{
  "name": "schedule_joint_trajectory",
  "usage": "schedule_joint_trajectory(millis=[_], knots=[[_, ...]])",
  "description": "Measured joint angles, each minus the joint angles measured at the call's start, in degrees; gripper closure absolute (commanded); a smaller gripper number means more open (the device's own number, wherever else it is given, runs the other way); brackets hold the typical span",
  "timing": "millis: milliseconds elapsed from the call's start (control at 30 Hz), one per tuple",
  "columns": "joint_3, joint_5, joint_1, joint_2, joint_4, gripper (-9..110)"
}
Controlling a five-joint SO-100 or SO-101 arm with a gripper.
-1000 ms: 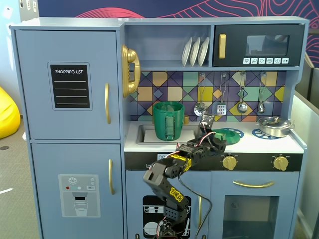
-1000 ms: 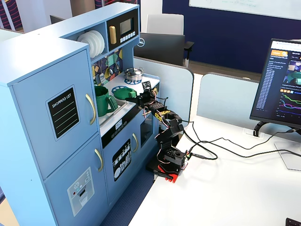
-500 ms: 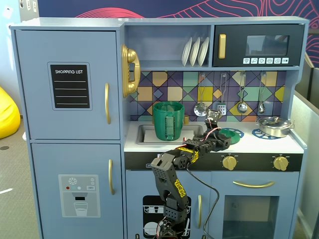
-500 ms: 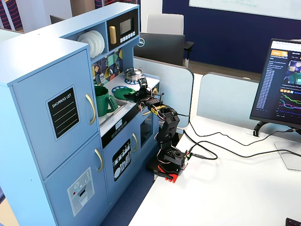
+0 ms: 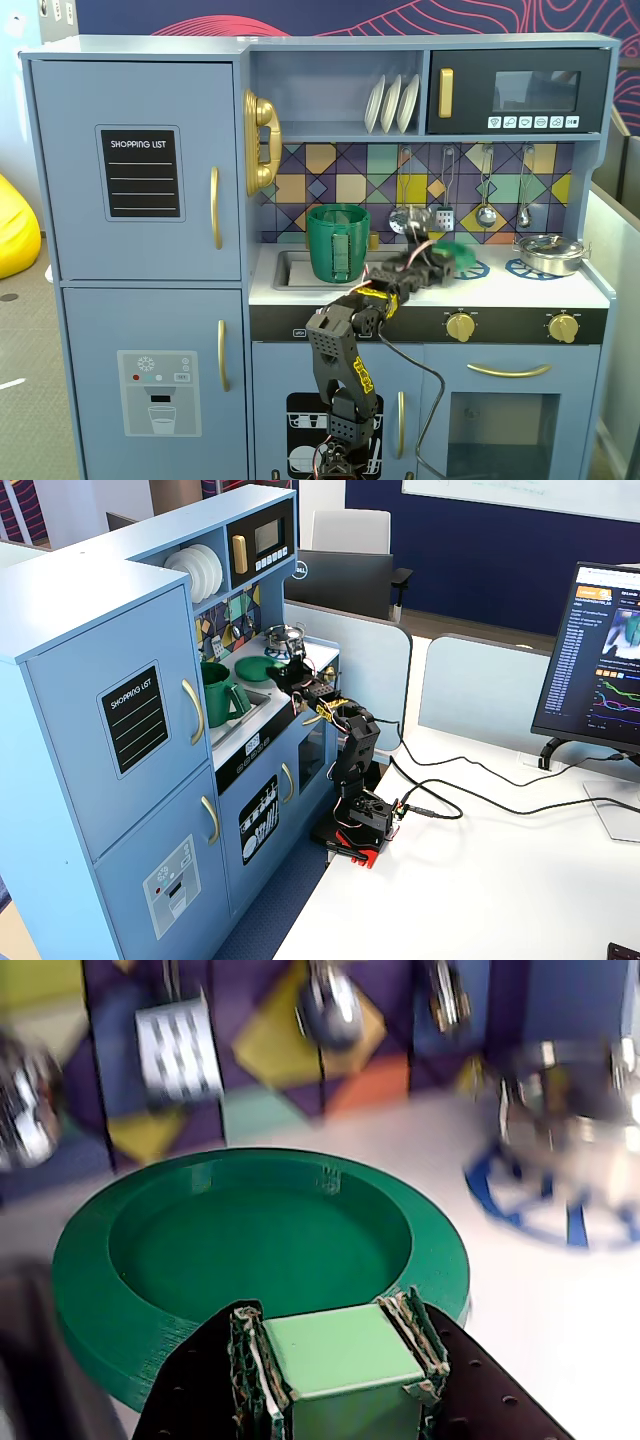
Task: Pick up the lid from the counter and put it on the green recipient
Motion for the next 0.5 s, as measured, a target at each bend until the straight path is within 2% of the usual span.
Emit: schedule_joint_trajectory(millis=[267,500], knots=[[-17.49,0.0,-5.45,0.62,16.44,102],[-24.35,-1.23,-13.1,4.92,27.51,102]])
